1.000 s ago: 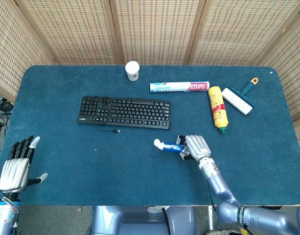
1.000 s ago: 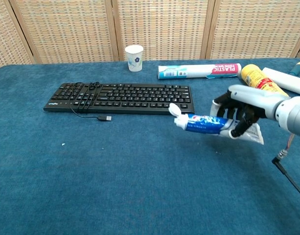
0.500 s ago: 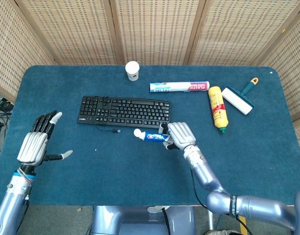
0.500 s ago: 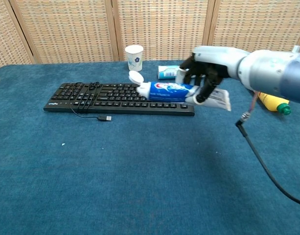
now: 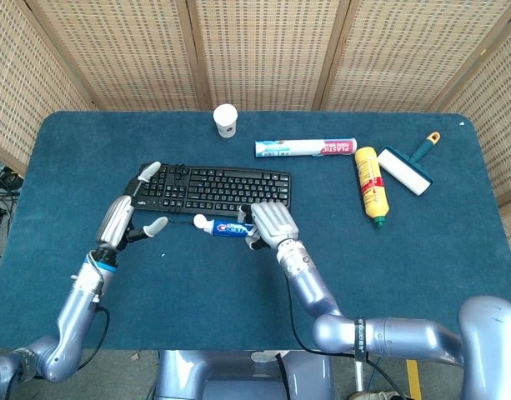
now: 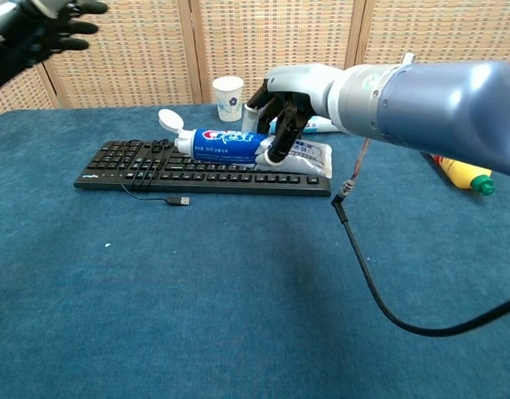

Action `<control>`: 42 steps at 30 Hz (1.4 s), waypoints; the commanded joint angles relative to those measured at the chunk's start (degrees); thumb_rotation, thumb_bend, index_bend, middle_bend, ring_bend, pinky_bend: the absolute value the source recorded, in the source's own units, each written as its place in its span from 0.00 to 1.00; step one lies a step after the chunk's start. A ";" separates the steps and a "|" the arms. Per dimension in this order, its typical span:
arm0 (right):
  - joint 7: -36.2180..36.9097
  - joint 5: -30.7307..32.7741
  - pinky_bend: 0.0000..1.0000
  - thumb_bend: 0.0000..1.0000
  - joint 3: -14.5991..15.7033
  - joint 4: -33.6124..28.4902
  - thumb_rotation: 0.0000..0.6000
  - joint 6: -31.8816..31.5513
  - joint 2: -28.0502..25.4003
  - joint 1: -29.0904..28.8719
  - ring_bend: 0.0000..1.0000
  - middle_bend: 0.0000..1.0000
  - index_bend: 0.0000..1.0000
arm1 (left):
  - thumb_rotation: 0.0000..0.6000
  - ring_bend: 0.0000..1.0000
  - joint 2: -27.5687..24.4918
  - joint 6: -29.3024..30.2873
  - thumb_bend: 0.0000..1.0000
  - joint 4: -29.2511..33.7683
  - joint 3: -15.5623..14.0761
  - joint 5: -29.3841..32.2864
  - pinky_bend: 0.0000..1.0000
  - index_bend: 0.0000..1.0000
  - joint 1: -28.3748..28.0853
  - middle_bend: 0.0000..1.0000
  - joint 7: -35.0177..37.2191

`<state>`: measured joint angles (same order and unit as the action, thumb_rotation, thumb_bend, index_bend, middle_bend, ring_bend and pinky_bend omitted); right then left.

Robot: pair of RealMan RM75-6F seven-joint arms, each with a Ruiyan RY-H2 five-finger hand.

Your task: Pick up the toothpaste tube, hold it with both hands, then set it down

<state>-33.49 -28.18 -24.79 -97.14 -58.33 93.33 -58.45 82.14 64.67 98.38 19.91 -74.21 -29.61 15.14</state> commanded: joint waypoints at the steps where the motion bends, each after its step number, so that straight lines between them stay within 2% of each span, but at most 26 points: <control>1: 0.18 0.78 0.56 0.77 -0.08 0.38 1.00 -0.28 0.46 -0.70 0.58 0.68 0.73 | 0.19 0.00 5.18 -0.47 0.00 -3.85 0.58 0.57 0.00 0.00 -2.95 0.00 1.48; 7: -0.31 1.56 0.56 0.77 0.86 0.65 1.00 -0.67 0.92 -2.03 0.58 0.68 0.73 | 0.19 0.00 10.97 -1.40 0.00 -8.18 1.50 2.02 0.00 0.00 -6.53 0.00 1.31; 12: -0.18 1.52 0.56 0.77 1.39 0.45 1.00 -0.94 1.10 -2.71 0.58 0.68 0.73 | 0.19 0.00 13.59 -2.43 0.00 -9.26 2.29 3.65 0.00 0.00 -8.60 0.00 1.04; 21: 0.43 1.81 0.56 0.77 1.33 -0.56 1.00 -2.22 1.20 -3.73 0.58 0.68 0.73 | 0.19 0.00 17.52 -2.34 0.00 -10.77 1.95 5.26 0.00 0.00 -10.83 0.00 -1.74; 31: 1.42 1.25 0.56 0.77 1.92 -1.17 1.00 -2.45 1.37 -4.21 0.58 0.68 0.73 | 0.19 0.00 18.89 -2.68 0.00 -12.07 2.26 6.76 0.00 0.00 -11.76 0.00 -2.01; 42: 2.29 1.62 0.56 0.77 0.98 -2.07 1.00 -3.73 0.71 -4.61 0.58 0.68 0.73 | 0.19 0.00 18.79 -1.26 0.00 -12.17 1.30 6.23 0.00 0.00 -10.65 0.00 -0.76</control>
<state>-31.29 -26.62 -23.75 -99.14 -61.99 94.12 -63.11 100.99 63.34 86.28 21.31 -67.97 -40.36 14.27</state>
